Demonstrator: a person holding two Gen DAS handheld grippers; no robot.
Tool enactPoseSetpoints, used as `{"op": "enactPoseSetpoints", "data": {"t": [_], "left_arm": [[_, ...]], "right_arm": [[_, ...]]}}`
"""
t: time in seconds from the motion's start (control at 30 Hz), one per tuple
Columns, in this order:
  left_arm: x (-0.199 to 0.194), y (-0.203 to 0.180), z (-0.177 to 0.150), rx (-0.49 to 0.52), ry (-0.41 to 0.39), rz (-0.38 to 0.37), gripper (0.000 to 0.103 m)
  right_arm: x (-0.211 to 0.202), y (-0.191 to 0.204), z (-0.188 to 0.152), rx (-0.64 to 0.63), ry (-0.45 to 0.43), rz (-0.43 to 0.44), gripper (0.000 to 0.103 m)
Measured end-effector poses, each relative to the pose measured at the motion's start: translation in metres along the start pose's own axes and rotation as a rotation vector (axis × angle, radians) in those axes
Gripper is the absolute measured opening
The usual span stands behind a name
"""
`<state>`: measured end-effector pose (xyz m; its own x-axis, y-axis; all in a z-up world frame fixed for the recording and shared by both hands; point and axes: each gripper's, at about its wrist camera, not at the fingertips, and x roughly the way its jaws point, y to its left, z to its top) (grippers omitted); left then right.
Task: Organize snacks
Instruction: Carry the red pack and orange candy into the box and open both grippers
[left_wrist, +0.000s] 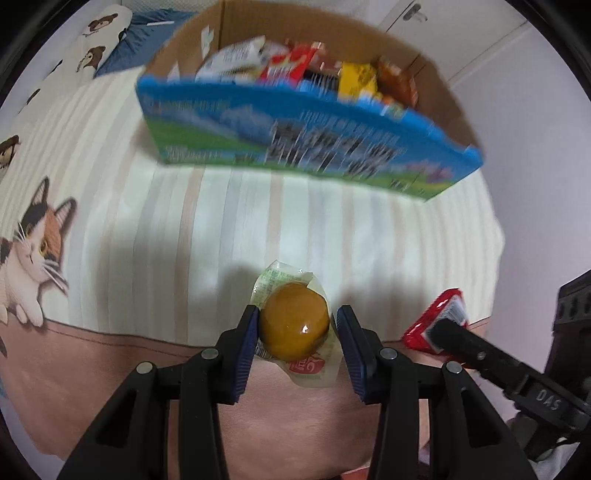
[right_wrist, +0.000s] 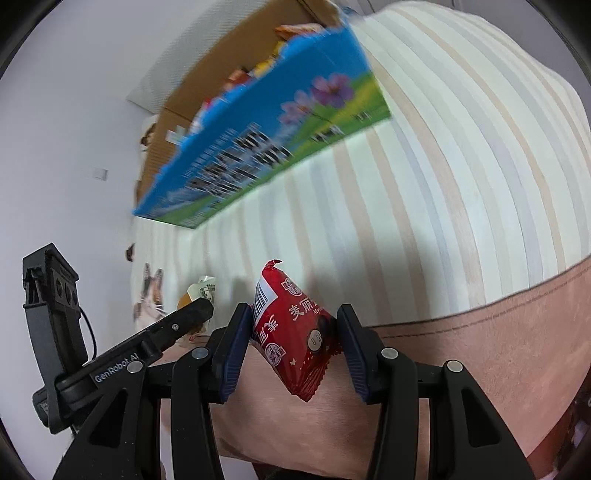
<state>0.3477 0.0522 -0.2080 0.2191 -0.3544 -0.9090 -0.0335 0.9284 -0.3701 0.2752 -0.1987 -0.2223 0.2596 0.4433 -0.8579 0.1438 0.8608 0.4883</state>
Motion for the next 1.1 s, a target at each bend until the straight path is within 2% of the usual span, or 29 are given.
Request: {"op": "enactPoseSetpoints", "data": {"t": [0.17,0.33,0.53,0.63,0.8,0.9,0.97,1.0,1.1], "left_arm": [[-0.044,-0.02,0.025,0.038,-0.065,-0.041,0.04],[-0.067,-0.048,0.072,0.07,-0.138,-0.071,0.04],[-0.073,-0.064,0.126,0.076,-0.168,-0.079,0.04],[-0.058,-0.064,0.155,0.057,-0.125,-0.093,0.04],[-0.022,-0.061,0.184,0.029,-0.027,-0.127,0.041],[0.009,-0.058,0.194,0.019,0.071,-0.16,0.043],[0.029,-0.055,0.196,0.0,0.137,-0.147,0.043],[0.038,-0.054,0.196,-0.001,0.157,-0.129,0.043],[0.054,-0.053,0.196,0.011,0.177,-0.089,0.047]], "right_arm": [[-0.033,0.024,0.025,-0.053,-0.06,0.043,0.051],[-0.064,0.049,0.065,-0.118,-0.129,0.046,0.051],[-0.08,0.07,0.12,-0.157,-0.188,0.021,0.051],[-0.071,0.075,0.144,-0.164,-0.18,-0.004,0.051],[-0.038,0.079,0.174,-0.176,-0.121,-0.047,0.051],[-0.015,0.075,0.185,-0.176,-0.074,-0.059,0.051],[0.002,0.07,0.191,-0.162,-0.029,-0.057,0.053],[0.012,0.067,0.194,-0.155,-0.005,-0.059,0.057],[0.029,0.058,0.2,-0.142,0.034,-0.106,0.084]]}}
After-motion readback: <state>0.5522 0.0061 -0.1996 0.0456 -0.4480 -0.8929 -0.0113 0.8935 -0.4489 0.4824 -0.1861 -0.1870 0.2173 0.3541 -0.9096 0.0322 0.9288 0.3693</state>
